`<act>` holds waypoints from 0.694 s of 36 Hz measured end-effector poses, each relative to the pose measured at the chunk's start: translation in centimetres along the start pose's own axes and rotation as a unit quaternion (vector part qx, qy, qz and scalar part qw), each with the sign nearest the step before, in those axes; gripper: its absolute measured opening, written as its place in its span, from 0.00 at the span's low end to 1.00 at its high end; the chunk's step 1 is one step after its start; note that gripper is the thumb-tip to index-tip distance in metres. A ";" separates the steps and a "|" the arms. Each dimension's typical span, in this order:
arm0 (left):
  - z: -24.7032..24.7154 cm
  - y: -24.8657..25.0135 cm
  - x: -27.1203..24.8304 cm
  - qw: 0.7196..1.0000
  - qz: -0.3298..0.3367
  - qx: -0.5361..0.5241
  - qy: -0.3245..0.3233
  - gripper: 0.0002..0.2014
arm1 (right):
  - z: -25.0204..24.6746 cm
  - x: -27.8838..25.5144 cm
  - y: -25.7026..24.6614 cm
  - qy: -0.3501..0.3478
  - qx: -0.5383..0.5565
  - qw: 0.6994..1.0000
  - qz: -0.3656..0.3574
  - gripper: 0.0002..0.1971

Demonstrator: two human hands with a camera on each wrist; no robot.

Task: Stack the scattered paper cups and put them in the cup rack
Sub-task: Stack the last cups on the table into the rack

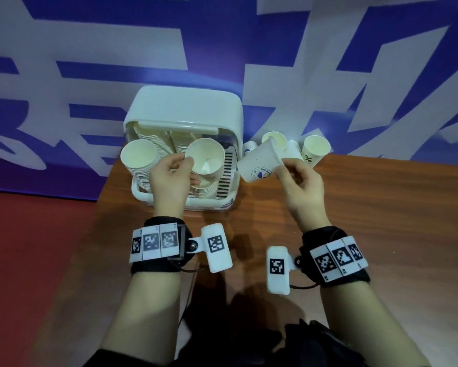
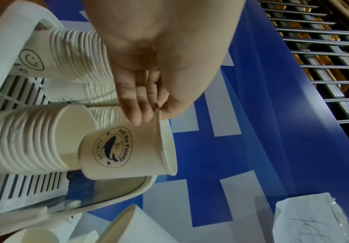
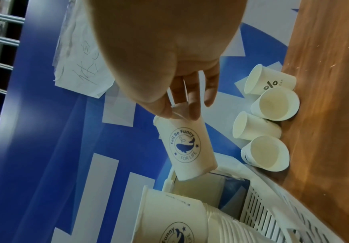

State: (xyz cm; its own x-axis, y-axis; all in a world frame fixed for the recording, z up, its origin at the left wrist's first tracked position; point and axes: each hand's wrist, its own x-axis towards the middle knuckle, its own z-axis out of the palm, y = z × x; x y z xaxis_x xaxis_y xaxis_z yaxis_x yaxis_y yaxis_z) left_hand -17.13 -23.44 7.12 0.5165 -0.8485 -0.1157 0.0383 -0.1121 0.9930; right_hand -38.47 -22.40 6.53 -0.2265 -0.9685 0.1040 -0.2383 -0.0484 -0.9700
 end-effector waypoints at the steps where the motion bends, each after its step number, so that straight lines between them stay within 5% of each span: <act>1: -0.2 -0.1 0.3 1.000 0.002 -0.002 0.001 0.06 | 0.4 0.0 -0.1 0.001 0.000 1.000 -0.008 0.04; 14: -1.7 -2.8 3.0 0.999 -0.017 0.044 -0.027 0.06 | 3.7 0.1 -1.2 -0.002 0.005 0.995 -0.095 0.05; 25: -1.2 -5.3 3.9 0.993 -0.012 0.110 -0.048 0.09 | 6.0 0.6 -0.7 -0.070 -0.036 0.987 -0.143 0.09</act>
State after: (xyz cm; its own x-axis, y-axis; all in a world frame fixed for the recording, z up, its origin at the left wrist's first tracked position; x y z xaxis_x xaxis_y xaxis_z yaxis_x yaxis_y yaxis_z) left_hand -14.30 -25.56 1.43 0.4343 -0.8878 -0.1523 -0.1423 -0.2346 0.9616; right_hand -32.74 -24.47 5.92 -0.0083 -0.9425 0.3341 -0.3417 -0.3113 -0.8867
